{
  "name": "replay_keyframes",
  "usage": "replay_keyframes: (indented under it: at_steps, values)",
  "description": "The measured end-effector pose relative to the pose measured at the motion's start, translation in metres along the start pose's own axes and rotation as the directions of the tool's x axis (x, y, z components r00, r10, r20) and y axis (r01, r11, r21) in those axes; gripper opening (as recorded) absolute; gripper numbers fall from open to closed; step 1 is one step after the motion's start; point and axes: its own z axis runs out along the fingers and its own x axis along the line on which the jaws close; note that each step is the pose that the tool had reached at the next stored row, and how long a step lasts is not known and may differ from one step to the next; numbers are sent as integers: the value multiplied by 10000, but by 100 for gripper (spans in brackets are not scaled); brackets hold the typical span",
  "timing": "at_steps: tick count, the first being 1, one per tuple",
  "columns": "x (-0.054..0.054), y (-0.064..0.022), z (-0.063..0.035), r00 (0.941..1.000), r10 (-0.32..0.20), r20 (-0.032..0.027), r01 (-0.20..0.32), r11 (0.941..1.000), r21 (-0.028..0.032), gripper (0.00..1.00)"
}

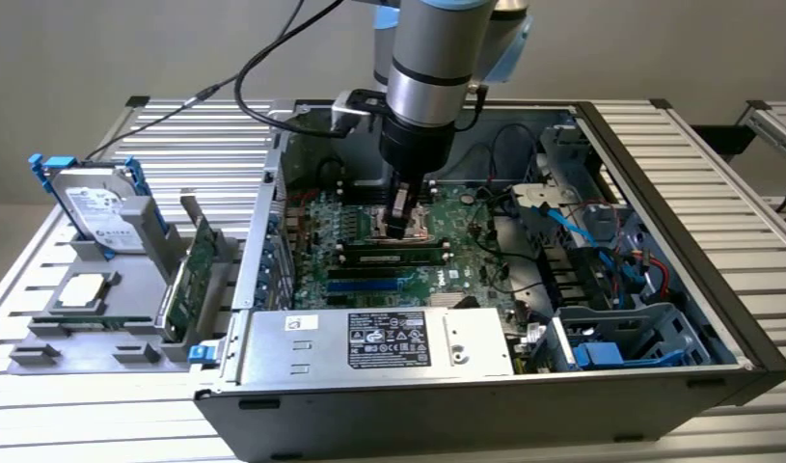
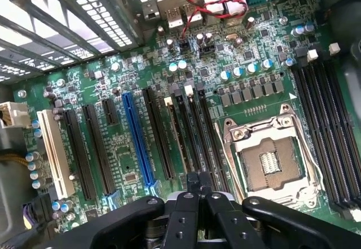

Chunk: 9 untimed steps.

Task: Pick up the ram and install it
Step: 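Press down the ram until it locks into place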

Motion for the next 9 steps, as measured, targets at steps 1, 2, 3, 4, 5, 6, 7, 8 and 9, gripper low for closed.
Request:
replay_keyframes:
  at_steps: [1,2,3,4,5,6,7,8,9]
  values:
    - [0,1,-1,9999,110,-21,-110,9999,9,11]
    - [0,0,0,9998,214,-38,-214,9998,20,11]
    - [0,0,-1,9995,319,-57,-318,9995,31,11]
    - [0,0,-1,9990,430,-75,-430,9991,43,11]
    - [0,0,-1,9985,538,-93,-537,9985,54,11]
    - [0,1,-1,9978,652,-111,-652,9979,66,11]
    - [0,0,-1,9970,762,-128,-761,9971,78,11]
    - [0,1,-1,9961,869,-145,-868,9962,89,11]
    - [0,1,-1,9951,978,-161,-977,9952,100,11]
